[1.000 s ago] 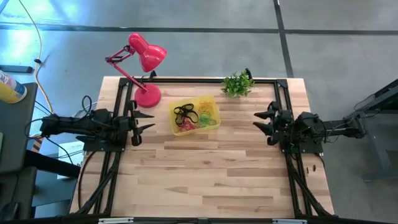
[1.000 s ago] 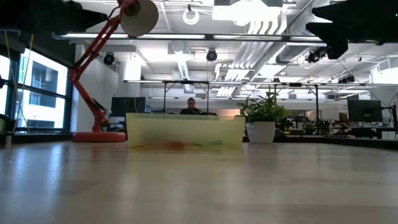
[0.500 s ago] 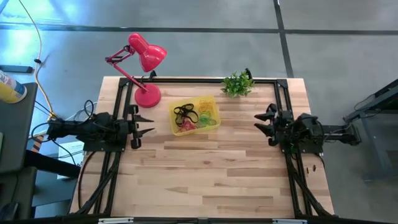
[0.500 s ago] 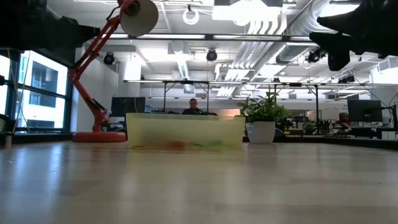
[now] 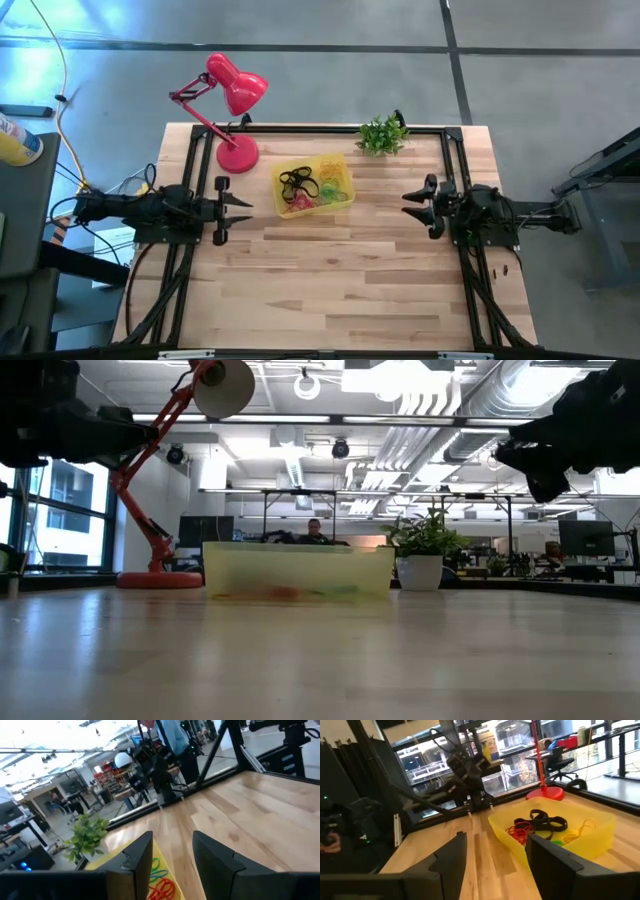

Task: Pick and place rubber bands into bin
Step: Return to Home Position

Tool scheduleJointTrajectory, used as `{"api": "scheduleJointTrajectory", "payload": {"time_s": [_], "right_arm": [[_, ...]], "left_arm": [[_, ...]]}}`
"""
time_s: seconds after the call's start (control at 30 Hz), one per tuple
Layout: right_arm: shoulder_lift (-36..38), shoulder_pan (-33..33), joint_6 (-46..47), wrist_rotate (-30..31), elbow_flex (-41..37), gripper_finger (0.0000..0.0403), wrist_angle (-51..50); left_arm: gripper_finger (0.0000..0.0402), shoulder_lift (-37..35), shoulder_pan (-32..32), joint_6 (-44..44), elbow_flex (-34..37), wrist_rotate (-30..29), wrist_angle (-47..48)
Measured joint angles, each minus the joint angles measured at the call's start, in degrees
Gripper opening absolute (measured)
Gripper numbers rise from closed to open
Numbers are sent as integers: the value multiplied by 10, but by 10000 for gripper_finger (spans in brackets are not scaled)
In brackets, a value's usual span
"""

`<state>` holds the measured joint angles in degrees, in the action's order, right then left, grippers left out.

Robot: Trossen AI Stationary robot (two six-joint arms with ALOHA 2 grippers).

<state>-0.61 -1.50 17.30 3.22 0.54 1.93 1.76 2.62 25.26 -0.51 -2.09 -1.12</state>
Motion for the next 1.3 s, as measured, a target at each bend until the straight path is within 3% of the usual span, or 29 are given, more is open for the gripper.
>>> {"api": "scheduleJointTrajectory", "payload": {"time_s": [0.37,1.3], "right_arm": [[-1,0,2,-5,0,191,-4],[-2,0,2,-2,-1,193,-5]], "left_arm": [[129,26,0,-39,0,15,2],[129,26,0,-39,0,15,2]]}}
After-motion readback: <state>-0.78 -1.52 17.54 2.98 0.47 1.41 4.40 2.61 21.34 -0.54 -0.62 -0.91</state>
